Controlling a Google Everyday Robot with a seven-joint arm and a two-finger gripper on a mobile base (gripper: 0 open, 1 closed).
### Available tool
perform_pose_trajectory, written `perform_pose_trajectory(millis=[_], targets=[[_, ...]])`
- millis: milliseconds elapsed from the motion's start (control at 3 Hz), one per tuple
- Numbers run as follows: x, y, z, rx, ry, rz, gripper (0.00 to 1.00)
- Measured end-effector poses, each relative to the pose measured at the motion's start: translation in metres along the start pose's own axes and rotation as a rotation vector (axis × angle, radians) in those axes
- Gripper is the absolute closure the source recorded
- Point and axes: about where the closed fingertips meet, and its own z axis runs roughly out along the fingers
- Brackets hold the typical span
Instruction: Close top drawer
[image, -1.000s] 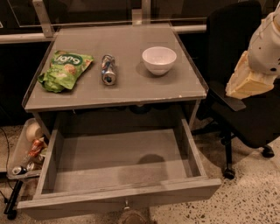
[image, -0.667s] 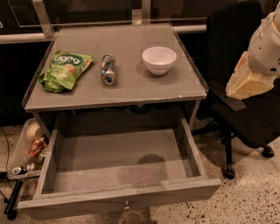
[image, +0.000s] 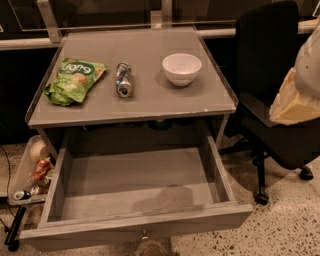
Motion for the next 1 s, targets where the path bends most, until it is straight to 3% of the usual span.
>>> perform_pose_trajectory(millis=[333, 667, 1000], targets=[[0.016, 0.039, 0.013, -0.053, 0.036, 0.062, 1.0], [0.024, 0.079, 0.042, -0.147, 0.047, 0.116, 1.0], [0.024, 0.116, 0.085, -0.276, 0.047, 0.161, 1.0]])
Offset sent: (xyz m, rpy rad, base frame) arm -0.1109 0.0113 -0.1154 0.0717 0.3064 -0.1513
